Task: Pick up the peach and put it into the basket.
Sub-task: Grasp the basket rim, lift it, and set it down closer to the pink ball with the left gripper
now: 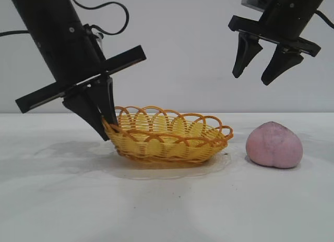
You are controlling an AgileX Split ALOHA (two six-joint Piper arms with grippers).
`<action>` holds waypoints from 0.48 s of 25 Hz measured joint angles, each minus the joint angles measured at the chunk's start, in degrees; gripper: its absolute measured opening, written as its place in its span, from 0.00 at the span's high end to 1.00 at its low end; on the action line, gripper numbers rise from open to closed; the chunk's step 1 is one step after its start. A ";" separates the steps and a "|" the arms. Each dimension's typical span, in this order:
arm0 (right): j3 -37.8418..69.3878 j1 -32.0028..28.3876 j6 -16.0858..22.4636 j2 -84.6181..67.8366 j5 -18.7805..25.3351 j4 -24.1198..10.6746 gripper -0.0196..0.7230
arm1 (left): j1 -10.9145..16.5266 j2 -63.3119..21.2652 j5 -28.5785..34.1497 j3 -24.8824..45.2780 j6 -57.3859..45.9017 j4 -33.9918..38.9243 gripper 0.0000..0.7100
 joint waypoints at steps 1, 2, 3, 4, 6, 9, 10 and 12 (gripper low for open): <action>0.00 0.00 0.00 0.00 0.00 0.00 0.41 | 0.00 0.00 -0.14 0.00 0.00 -0.09 0.75; 0.00 0.00 0.00 0.00 0.00 0.00 0.41 | 0.00 0.00 -0.14 0.00 0.00 -0.09 0.66; 0.00 0.00 0.00 0.00 0.00 0.00 0.41 | 0.00 0.00 -0.14 0.00 0.00 -0.09 0.56; 0.00 0.00 0.00 0.00 0.00 0.00 0.41 | 0.00 0.00 -0.01 0.00 0.00 -0.09 0.48; 0.00 0.00 0.00 0.00 0.00 0.00 0.41 | 0.00 0.00 1.07 0.00 1.06 -0.09 0.31; 0.00 0.00 0.00 0.00 0.00 0.00 0.41 | 0.00 -0.64 4.74 -0.63 2.01 3.43 0.16; 0.00 0.00 0.00 0.00 0.00 0.00 0.41 | 0.00 -0.93 6.47 -1.46 2.01 5.51 0.18; 0.00 0.00 0.00 0.00 0.00 0.00 0.41 | 0.00 -1.93 9.99 -3.81 2.01 10.01 0.18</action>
